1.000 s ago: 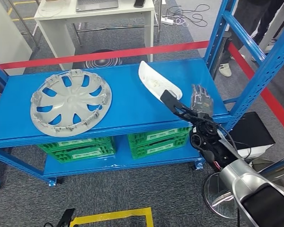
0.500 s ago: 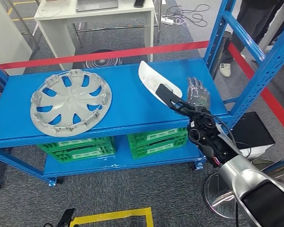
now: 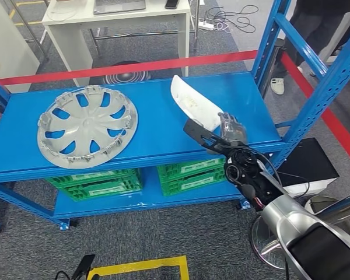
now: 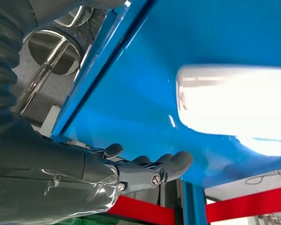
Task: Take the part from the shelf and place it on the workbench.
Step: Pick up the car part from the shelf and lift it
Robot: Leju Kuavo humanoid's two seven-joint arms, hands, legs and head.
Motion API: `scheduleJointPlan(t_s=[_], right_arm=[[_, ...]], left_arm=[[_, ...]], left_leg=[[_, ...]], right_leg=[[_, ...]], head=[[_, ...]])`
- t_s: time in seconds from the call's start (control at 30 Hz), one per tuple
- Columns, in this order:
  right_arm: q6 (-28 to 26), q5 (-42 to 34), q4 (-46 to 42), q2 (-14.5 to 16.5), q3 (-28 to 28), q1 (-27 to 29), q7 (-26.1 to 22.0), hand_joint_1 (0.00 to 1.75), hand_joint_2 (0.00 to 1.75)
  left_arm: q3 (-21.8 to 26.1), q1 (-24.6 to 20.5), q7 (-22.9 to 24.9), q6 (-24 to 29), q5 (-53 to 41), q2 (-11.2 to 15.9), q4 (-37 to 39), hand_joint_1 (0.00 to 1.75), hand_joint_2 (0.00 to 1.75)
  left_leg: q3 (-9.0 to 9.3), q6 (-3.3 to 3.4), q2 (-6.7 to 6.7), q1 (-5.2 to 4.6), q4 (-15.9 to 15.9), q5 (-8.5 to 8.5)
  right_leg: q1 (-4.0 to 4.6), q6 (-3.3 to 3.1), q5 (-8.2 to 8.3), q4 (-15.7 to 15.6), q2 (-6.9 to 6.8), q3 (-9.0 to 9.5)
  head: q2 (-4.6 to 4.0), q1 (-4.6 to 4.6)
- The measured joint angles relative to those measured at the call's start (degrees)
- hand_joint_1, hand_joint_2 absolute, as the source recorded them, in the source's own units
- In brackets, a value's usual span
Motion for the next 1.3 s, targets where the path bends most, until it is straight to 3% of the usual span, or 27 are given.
scheduleJointPlan(t_s=[0.67, 0.87, 1.03, 1.1, 1.2, 1.23, 1.27, 1.3], right_arm=[[-4.2, 1.0, 2.7, 0.6, 0.8, 0.0, 0.1, 0.00, 1.75], [-5.9, 1.6, 2.6, 0.6, 1.1, 0.0, -1.5, 0.00, 1.75], [-7.5, 2.7, 1.8, 0.6, 1.3, -0.2, -3.6, 0.00, 1.75], [-8.1, 3.1, 1.2, 0.5, 1.4, -0.4, -4.1, 0.00, 1.75], [-8.6, 3.6, 0.4, 0.2, 1.5, -0.4, -4.4, 0.00, 1.75], [-8.6, 3.7, 0.2, 0.1, 1.5, -0.3, -4.4, 0.00, 1.75], [-8.6, 3.9, 0.0, 0.0, 1.6, -0.3, -4.4, 0.00, 1.75], [-8.5, 4.0, -0.3, -0.1, 1.6, -0.3, -4.3, 0.00, 1.75]], left_arm=[[-1.5, 0.0, -2.1, -0.4, -0.1, -0.2, 0.0, 0.00, 0.00], [-2.2, -0.1, -1.4, 1.5, 0.3, -0.2, 0.0, 0.00, 0.00], [-2.6, -0.1, -0.9, 1.4, 0.7, -0.3, 0.0, 0.00, 0.00], [-2.8, -0.2, -0.8, 1.4, 0.7, -0.5, 0.0, 0.00, 0.00], [-3.1, -0.4, -0.7, 1.3, 0.7, -0.6, 0.0, 0.00, 0.00], [-3.2, -0.4, -0.6, 1.2, 0.7, -0.7, 0.0, 0.00, 0.00], [-3.4, -0.4, -0.5, 1.1, 0.7, -0.7, 0.0, 0.00, 0.00], [-3.5, -0.4, -0.4, 1.0, 0.7, -0.8, 0.0, 0.00, 0.00]], left_leg=[[-0.01, 0.19, 0.01, -0.18, 0.2, -0.17], [-0.05, 0.54, 0.03, -0.23, 0.7, -0.51], [0.40, 1.13, 0.14, 0.00, 0.3, -0.65], [1.06, 1.34, 0.32, 0.42, -0.5, -0.50], [1.56, 1.50, 0.39, 0.52, -0.7, -0.70], [1.75, 1.45, 0.35, 0.57, -0.6, -0.85], [1.97, 1.32, 0.27, 0.66, -0.5, -1.05], [2.25, 1.09, 0.20, 0.79, -0.4, -1.30]], right_leg=[[-0.03, 0.09, -0.04, -0.1, 0.02, 0.06], [-0.04, 0.40, -0.23, -0.1, 0.02, 0.25], [-0.02, 1.12, -0.80, 0.1, 0.01, 0.48], [0.03, 1.52, -3.06, 3.8, -0.08, -1.01], [-0.35, 2.02, -7.50, 15.1, -0.22, -6.49], [-0.52, 2.18, -7.39, 16.7, -0.26, -7.47], [-0.70, 2.34, -6.12, 16.0, -0.32, -7.40], [-0.88, 2.48, -3.89, 13.0, -0.37, -6.25]], head=[[0.00, -0.01], [0.00, -0.01], [0.00, 0.03], [0.00, 0.25], [0.00, 0.52], [0.00, 0.55], [0.00, 0.57], [0.00, 0.62]])
